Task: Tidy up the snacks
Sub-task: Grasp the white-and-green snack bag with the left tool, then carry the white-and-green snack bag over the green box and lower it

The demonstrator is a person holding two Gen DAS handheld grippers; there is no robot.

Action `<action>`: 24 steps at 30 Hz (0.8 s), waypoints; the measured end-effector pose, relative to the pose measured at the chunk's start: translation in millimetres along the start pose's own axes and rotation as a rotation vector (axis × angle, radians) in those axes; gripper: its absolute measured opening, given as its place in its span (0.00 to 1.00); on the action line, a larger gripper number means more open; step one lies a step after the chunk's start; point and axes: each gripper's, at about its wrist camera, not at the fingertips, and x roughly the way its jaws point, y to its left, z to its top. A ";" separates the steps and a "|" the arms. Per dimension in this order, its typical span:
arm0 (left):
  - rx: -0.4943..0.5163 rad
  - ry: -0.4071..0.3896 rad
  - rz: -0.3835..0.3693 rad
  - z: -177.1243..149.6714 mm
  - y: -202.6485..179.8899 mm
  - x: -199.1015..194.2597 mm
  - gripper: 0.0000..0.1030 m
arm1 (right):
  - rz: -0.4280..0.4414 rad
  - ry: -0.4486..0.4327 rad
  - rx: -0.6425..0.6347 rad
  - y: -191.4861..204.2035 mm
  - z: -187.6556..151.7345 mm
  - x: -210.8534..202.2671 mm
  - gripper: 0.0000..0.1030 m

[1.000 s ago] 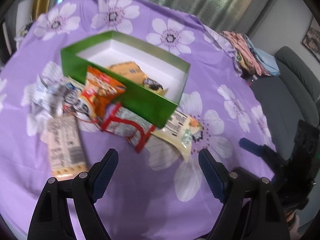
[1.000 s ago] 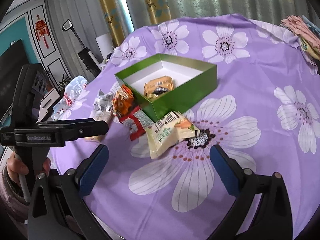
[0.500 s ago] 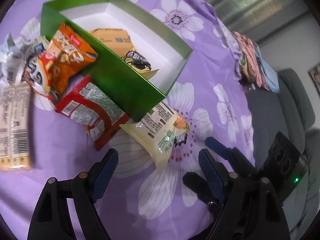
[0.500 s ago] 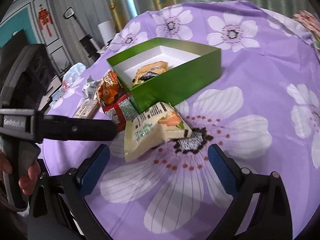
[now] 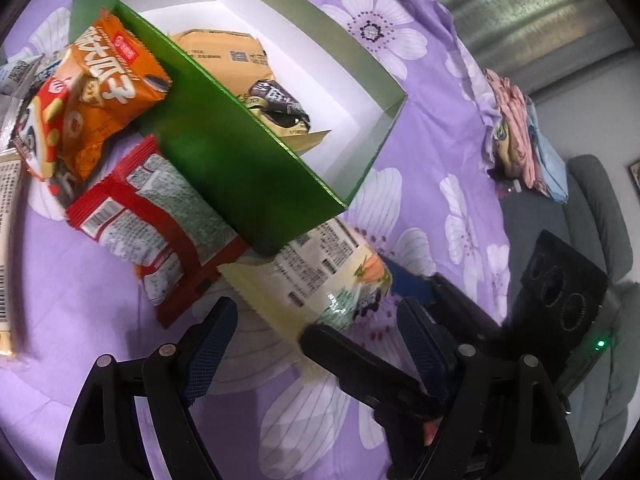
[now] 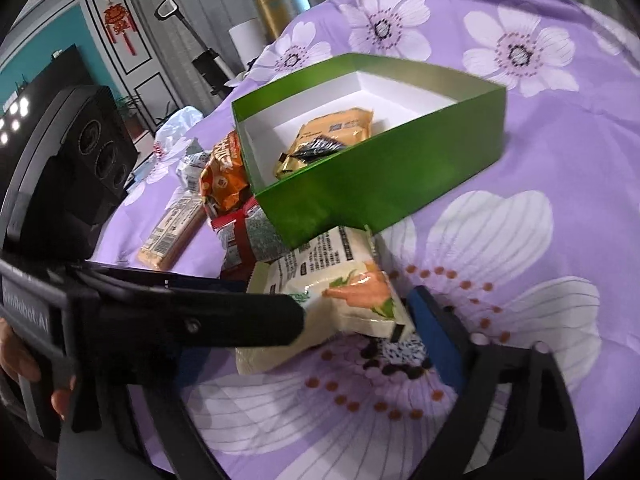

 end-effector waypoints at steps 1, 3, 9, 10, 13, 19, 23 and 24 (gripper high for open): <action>-0.002 -0.010 0.003 0.2 0.5 -0.9 0.77 | 0.002 0.005 0.003 -0.6 -0.3 1.6 0.75; -0.004 -0.011 0.002 1.5 1.3 -0.1 0.63 | 0.006 0.024 0.009 -1.6 -2.5 4.4 0.64; 0.002 -0.006 0.007 2.1 3.3 3.8 0.49 | 0.000 0.031 0.014 1.0 -8.0 3.8 0.49; 0.004 -0.006 0.004 2.4 3.5 3.8 0.49 | -0.001 0.027 0.013 2.6 -8.7 2.6 0.45; 0.023 -0.006 -0.008 1.4 3.1 2.3 0.46 | -0.013 0.019 0.021 4.1 -10.6 0.2 0.41; 0.077 -0.003 -0.035 -6.3 -1.0 -8.4 0.46 | -0.010 -0.015 0.052 11.4 -18.9 -10.3 0.35; 0.119 -0.013 -0.036 -16.2 -7.8 -20.5 0.46 | -0.011 -0.034 0.060 22.1 -24.3 -19.1 0.35; 0.126 -0.015 -0.036 -17.5 -9.2 -23.1 0.46 | -0.011 -0.039 0.059 26.1 -25.7 -22.3 0.35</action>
